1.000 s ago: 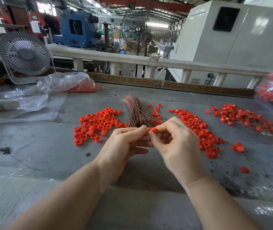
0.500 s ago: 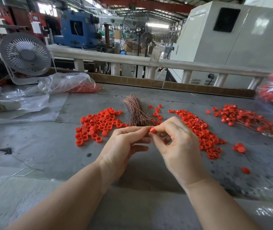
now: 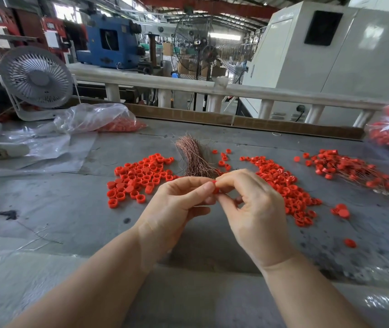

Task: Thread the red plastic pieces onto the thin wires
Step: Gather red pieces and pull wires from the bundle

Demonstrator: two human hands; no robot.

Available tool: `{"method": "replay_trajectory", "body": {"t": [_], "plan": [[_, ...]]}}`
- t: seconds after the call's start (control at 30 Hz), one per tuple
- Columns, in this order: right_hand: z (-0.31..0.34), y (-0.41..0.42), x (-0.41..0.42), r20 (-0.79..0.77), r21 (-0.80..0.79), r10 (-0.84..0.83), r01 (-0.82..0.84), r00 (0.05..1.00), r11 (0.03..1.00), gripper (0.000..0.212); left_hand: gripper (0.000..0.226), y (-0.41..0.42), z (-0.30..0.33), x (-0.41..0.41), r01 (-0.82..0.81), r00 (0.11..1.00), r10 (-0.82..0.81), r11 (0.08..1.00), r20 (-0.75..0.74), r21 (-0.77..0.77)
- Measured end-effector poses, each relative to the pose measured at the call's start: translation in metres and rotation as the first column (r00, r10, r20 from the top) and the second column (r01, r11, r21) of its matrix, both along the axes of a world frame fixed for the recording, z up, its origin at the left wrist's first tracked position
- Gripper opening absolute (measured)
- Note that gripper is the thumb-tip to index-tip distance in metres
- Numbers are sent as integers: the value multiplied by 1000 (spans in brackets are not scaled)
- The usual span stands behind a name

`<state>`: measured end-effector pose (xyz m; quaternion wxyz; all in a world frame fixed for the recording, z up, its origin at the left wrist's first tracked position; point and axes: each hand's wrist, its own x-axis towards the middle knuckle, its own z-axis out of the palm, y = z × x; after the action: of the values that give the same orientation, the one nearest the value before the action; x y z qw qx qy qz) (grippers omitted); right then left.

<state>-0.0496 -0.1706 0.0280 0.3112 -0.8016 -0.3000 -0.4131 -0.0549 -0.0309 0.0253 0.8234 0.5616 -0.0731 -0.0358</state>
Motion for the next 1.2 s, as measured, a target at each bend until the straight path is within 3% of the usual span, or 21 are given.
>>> {"method": "replay_trajectory", "body": {"t": [0.17, 0.43, 0.67, 1.2], "plan": [[-1, 3, 4, -174, 174, 69, -39, 982, 984, 30, 20, -1, -1, 2, -106, 994, 106, 994, 39, -19], [3, 2, 4, -296, 361, 130, -15, 946, 933, 16, 19, -2, -2, 2, -188, 965, 170, 980, 198, 73], [5, 3, 4, -484, 448, 286, -46, 827, 893, 27, 21, -5, 2, -1, -235, 934, 176, 958, 310, 162], [10, 3, 1, -470, 625, 515, -142, 717, 768, 27, 23, -4, 6, -4, -260, 907, 174, 948, 384, 185]]}}
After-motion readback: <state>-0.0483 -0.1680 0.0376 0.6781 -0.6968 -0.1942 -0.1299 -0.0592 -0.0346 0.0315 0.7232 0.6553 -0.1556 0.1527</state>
